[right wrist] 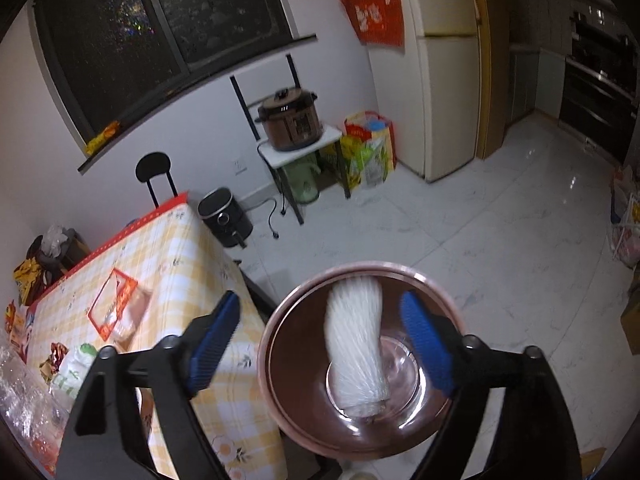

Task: Collect trash
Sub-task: 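Carry the bubble wrap over the brown bin and open the right gripper while the left holds the box, then move the left gripper over the brown bin and release the clear box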

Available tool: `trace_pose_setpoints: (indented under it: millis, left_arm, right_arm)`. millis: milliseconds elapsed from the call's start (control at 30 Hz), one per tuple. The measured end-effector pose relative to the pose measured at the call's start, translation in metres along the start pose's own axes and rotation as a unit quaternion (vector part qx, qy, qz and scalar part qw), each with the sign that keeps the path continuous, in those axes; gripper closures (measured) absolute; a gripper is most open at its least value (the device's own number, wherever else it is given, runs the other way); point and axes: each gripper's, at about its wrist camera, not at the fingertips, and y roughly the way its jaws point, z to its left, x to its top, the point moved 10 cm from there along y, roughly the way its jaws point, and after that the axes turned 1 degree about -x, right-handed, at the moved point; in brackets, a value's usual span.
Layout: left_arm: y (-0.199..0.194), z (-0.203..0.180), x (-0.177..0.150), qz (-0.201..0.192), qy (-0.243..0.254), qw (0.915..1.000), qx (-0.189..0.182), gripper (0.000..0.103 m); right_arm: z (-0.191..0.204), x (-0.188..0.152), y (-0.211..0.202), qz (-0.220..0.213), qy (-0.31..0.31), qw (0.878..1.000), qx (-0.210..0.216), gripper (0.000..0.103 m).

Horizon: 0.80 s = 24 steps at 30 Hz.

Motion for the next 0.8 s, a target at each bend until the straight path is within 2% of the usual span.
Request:
trace_pose_setpoints:
  millis: [133, 367, 667, 800]
  left_arm:
    - [0.01, -0.016, 0.001, 0.008, 0.016, 0.9998, -0.01, 0.083]
    - [0.048, -0.064, -0.001, 0.037, 0.057, 0.9964, -0.051, 0.083]
    - [0.135, -0.149, -0.024, 0.096, 0.107, 0.9823, -0.12, 0.083]
    - [0.179, -0.181, -0.042, 0.122, 0.12, 0.9759, -0.135, 0.083]
  right_arm:
    - [-0.006, 0.013, -0.022, -0.029, 0.007, 1.0, -0.006, 0.005]
    - [-0.02, 0.022, -0.07, -0.065, 0.019, 0.998, -0.01, 0.005]
    - [-0.067, 0.009, -0.121, -0.088, 0.044, 0.995, -0.028, 0.005]
    - [-0.092, 0.0, -0.134, -0.09, 0.058, 0.993, -0.041, 0.005]
